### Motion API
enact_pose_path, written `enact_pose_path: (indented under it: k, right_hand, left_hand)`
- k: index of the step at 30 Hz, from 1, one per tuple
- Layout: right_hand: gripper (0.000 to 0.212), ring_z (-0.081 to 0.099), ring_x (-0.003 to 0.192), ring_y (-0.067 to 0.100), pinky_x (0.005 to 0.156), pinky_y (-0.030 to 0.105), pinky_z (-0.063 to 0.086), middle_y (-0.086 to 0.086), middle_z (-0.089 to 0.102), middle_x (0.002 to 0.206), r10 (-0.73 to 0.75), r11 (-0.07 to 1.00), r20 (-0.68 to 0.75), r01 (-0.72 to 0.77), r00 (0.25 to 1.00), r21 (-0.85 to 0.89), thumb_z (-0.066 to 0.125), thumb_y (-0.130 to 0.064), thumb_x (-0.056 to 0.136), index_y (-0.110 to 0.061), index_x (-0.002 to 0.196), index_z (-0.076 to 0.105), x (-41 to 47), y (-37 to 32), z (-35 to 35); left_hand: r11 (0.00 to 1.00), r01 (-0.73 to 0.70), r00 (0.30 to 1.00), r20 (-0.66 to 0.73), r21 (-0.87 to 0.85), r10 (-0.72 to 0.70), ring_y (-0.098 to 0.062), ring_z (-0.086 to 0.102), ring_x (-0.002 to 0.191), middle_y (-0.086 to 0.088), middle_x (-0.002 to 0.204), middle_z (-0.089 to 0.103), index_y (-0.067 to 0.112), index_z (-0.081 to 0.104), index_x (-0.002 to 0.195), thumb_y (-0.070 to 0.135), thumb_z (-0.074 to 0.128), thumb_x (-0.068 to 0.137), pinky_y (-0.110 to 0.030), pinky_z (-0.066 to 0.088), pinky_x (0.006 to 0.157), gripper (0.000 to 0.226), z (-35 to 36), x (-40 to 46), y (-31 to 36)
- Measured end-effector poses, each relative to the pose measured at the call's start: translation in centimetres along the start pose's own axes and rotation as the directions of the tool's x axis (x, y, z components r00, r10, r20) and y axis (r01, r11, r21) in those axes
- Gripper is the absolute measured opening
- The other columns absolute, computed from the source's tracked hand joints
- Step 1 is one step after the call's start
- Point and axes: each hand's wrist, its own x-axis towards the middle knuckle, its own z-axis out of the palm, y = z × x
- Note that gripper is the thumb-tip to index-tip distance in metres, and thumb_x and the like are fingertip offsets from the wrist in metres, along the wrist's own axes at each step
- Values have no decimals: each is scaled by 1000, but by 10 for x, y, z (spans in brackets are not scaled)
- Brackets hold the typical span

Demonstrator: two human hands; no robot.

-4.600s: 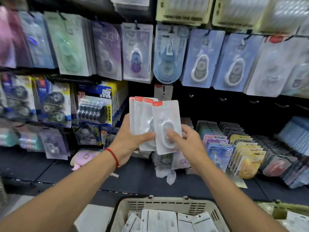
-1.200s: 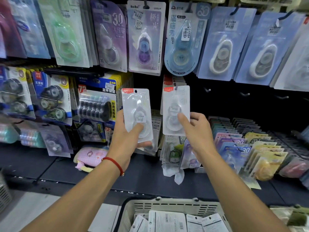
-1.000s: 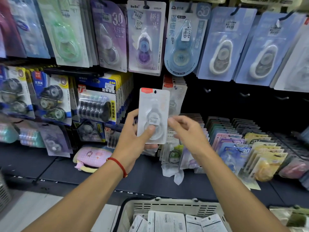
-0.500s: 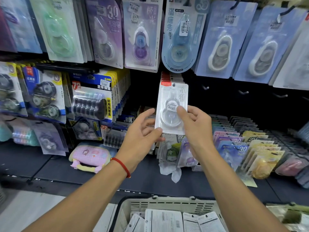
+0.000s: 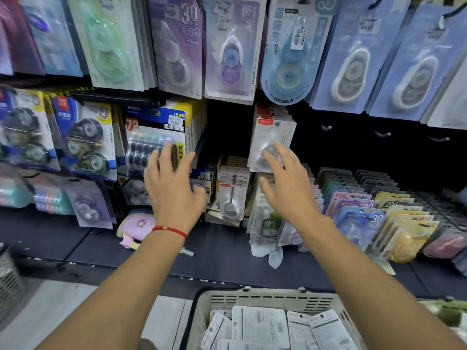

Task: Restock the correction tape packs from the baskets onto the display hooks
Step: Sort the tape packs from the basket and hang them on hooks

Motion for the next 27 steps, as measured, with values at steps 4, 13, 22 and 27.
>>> enact_pose_path:
  k: [4, 13, 22, 27]
  right_hand:
    - [57, 34, 148, 39, 107, 54, 47, 14, 28, 167, 40, 986, 63, -29, 997, -166, 62, -17, 93, -13, 147, 47, 31, 2, 12]
    - [73, 15, 158, 31, 114, 56, 40, 0, -11, 176, 232, 953, 253, -166, 939, -255, 54, -23, 100, -24, 165, 20, 72, 12, 35]
    - [48, 53, 134, 33, 101, 41, 48, 10, 50, 156, 148, 988, 261, -151, 954, -7, 53, -21, 103, -15, 150, 53, 20, 34, 10]
    - [18, 70, 98, 36, 80, 41, 56, 9, 77, 102, 377, 921, 429, -380, 821, -83, 59, -21, 98, -17, 107, 74, -103, 76, -4]
  left_hand:
    - [997, -39, 993, 114, 65, 31, -37, 2, 160, -6, 176, 0, 24, 44, 157, 9, 68, 84, -55, 16, 127, 78, 5, -3, -15]
    - [996, -87, 990, 111, 16, 85, -36, 1, 160, -6, 176, 1, 21, 49, 153, 0, 68, 81, -55, 26, 124, 78, 7, -4, -27]
    - [978, -201, 968, 161, 51, 190, -40, 16, 157, -15, 170, 25, 14, 60, 144, 3, 72, 80, -56, 25, 124, 65, 7, -22, -24]
    - [947, -316, 860, 404, -58, 312, -38, 37, 146, -14, 152, 51, 13, 67, 133, 2, 69, 78, -55, 35, 118, 55, 39, -85, -8]
